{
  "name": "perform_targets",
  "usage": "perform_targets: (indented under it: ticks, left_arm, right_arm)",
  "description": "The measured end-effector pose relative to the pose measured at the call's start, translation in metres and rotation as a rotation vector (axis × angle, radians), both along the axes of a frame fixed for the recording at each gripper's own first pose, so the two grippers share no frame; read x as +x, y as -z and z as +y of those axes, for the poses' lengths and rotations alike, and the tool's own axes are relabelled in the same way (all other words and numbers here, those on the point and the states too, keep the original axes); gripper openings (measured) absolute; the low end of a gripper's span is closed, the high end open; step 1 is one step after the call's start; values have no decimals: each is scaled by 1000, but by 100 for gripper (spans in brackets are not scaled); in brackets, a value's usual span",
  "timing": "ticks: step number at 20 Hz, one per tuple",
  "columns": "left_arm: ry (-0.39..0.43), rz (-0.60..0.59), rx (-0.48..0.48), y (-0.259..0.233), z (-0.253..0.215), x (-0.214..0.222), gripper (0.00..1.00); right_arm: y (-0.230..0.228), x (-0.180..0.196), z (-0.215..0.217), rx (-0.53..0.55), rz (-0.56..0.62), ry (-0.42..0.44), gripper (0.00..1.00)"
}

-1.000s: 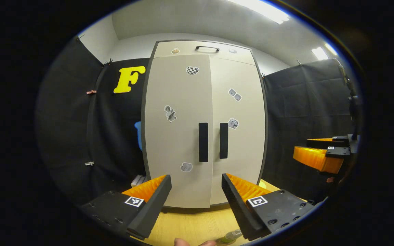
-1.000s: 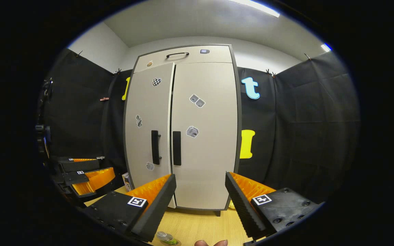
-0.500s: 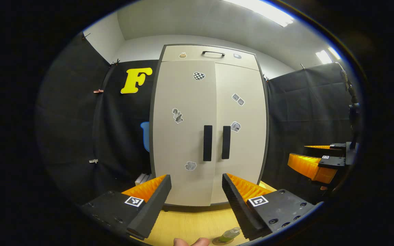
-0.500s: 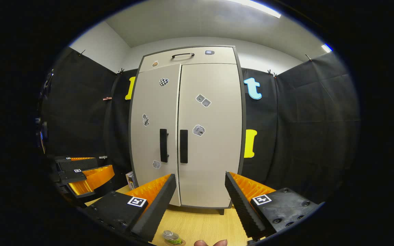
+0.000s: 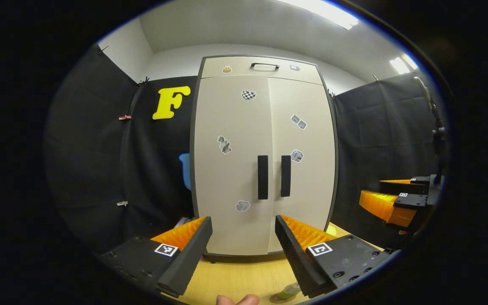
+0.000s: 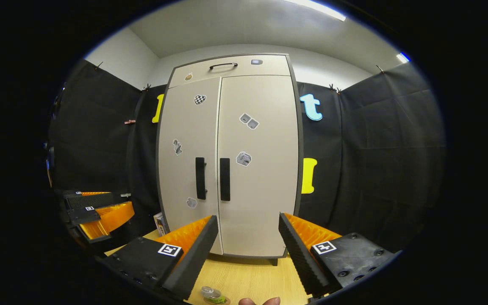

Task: Grasp the bottle in the cabinet with the left hand and place it on the coaster, then close the right door with the right hand and the left door with the left hand.

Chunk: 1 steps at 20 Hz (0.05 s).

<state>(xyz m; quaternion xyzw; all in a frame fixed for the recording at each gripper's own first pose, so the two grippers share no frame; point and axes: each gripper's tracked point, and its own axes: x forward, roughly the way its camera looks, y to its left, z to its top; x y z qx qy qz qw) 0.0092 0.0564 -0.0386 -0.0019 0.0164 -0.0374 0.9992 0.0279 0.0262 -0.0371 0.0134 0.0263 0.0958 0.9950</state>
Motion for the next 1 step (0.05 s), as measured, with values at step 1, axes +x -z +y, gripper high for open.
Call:
perform_targets:
  ticks: [1]
  left_arm:
    - [-2, -1, 2, 0, -2, 1, 95]
  right_arm:
    - [0, 0, -1, 3, 0, -2, 96]
